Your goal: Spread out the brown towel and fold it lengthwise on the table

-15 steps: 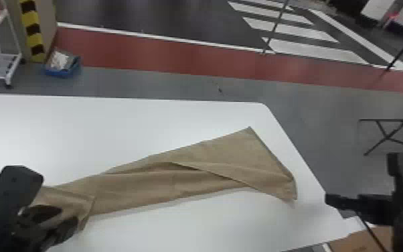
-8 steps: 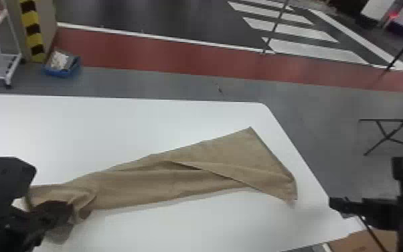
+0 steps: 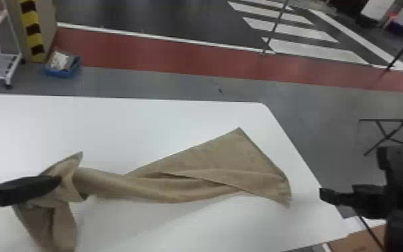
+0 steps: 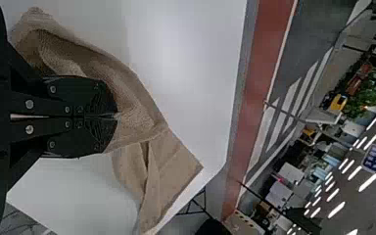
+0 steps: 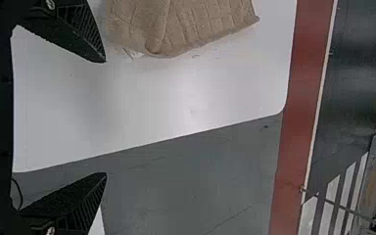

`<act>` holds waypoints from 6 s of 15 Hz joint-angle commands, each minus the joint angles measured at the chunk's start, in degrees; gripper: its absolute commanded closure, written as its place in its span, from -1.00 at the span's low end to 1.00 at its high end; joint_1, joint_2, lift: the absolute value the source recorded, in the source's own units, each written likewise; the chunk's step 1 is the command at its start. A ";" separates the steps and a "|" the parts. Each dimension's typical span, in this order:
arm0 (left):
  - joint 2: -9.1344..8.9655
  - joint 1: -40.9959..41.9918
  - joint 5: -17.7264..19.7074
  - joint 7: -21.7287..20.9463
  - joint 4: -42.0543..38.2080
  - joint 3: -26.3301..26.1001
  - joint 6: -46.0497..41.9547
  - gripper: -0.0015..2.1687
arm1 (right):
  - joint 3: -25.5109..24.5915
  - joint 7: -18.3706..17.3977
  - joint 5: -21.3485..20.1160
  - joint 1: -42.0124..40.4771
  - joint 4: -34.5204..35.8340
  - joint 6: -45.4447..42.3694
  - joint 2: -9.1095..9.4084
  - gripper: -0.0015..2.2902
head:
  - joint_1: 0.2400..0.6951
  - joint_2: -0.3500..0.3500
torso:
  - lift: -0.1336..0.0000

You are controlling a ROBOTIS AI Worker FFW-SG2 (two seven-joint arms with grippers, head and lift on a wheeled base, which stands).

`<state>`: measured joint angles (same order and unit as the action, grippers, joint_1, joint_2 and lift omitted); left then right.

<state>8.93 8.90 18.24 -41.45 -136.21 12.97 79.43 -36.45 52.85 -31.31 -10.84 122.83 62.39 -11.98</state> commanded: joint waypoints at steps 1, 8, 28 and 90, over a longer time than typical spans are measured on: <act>-0.49 -2.66 3.29 0.05 -0.20 4.60 2.80 0.74 | 2.09 0.06 -2.00 0.64 0.22 -0.02 -0.07 -0.95 | 1.00 -1.00 | -0.86; -1.20 -4.59 3.99 -0.04 3.14 3.99 4.56 0.74 | 16.06 -3.19 -11.84 1.96 -0.66 -0.02 0.37 -0.93 | 1.00 -1.00 | -0.86; -1.28 -4.06 3.73 -1.53 4.55 3.99 4.38 0.74 | 31.88 17.11 -32.76 2.57 -7.69 -3.89 -2.09 -0.75 | 1.00 -0.89 | -0.86; 1.26 -16.19 -30.19 -8.65 32.94 -19.21 -21.81 0.37 | -1.96 18.70 -9.65 -9.82 10.85 -27.27 3.54 0.37 | 1.00 -1.00 | -0.86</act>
<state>10.30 -7.15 -11.93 -49.88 -103.36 -6.12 57.38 -38.32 71.62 -40.96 -20.65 133.68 35.12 -8.44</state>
